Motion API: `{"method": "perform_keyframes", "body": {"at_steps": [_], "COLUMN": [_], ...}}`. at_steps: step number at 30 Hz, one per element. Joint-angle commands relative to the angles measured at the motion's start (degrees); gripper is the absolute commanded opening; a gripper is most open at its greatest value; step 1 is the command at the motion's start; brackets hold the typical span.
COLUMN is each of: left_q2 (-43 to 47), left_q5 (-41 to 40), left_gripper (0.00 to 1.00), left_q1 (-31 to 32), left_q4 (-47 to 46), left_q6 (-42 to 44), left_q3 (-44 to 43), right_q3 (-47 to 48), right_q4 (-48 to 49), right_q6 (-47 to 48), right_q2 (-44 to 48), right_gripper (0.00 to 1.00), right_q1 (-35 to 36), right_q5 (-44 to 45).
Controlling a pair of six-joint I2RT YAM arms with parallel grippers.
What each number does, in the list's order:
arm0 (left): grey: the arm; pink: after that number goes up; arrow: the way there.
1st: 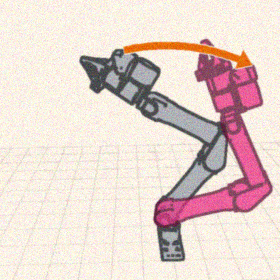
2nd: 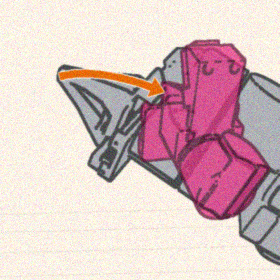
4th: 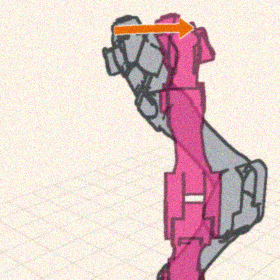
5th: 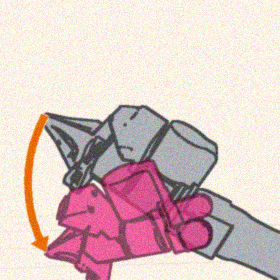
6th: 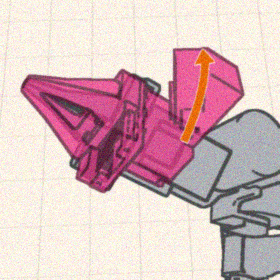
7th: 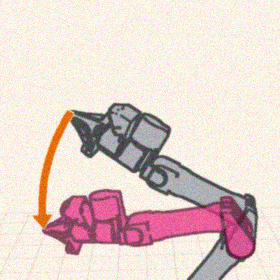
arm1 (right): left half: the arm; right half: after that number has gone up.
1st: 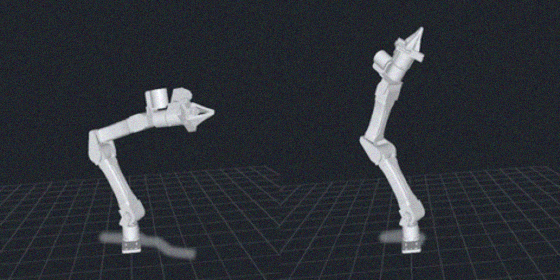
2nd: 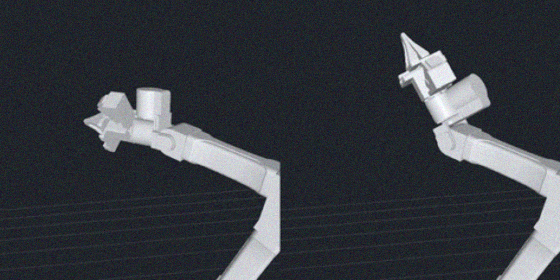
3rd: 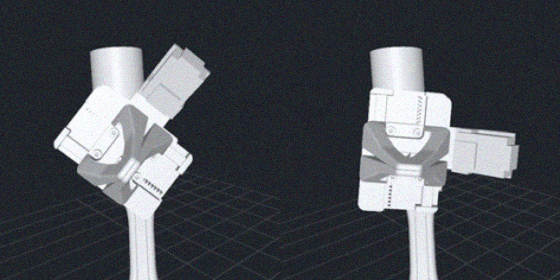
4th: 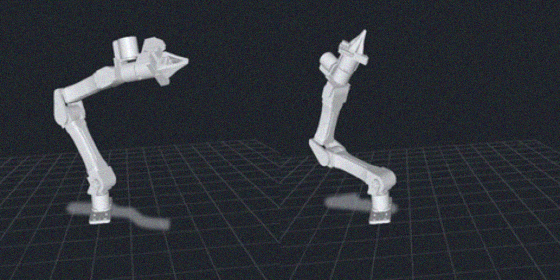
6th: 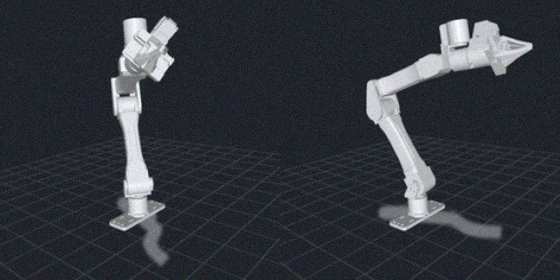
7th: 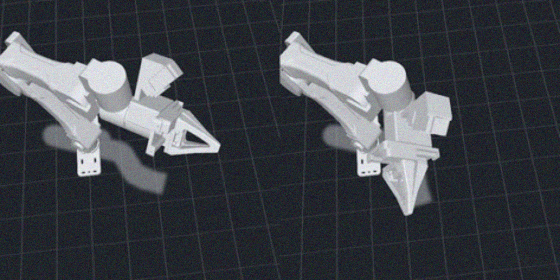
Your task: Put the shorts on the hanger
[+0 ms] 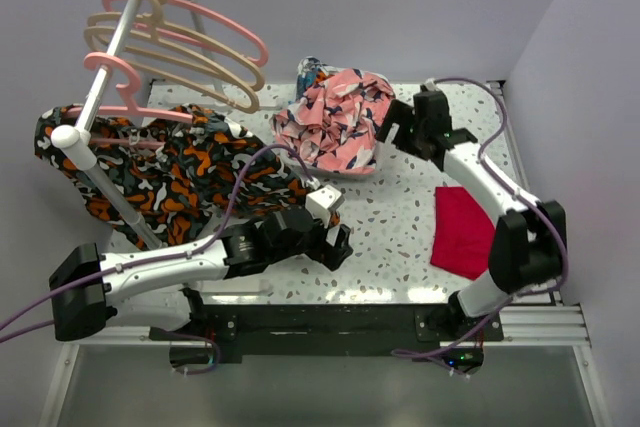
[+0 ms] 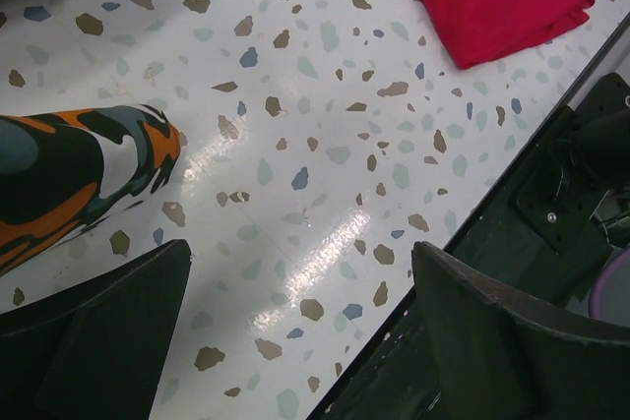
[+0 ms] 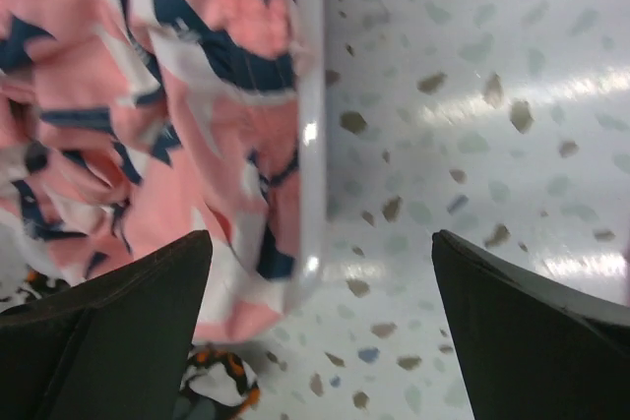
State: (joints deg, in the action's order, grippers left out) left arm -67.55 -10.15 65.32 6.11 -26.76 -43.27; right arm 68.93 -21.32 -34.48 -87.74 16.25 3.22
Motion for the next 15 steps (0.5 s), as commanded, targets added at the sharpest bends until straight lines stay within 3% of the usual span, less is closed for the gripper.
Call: {"method": "perform_keyframes", "body": {"at_steps": [1,6,15], "left_q2": [-0.4,-0.3,-0.9], "left_q5": [0.9,1.5,1.1], "left_gripper": [1.0,1.0,1.0], "left_q1": [0.0,0.0,0.0], "left_q4": [-1.5,-1.2,0.9], "left_q6": [1.8,2.4,3.9], "left_q3": [-1.7,-2.7,-4.2], "right_q3": [10.5,24.7,27.6], "right_q4": [12.2,14.3,18.0], "right_q6": [-1.9,-4.8,-6.8], "right_q2": [-10.8,-26.0,-29.3], "right_gripper": [0.94,0.88,0.68], "right_q1": [-5.3,-5.8,-5.8], "right_q5": [-6.3,-9.1,-6.4]}}
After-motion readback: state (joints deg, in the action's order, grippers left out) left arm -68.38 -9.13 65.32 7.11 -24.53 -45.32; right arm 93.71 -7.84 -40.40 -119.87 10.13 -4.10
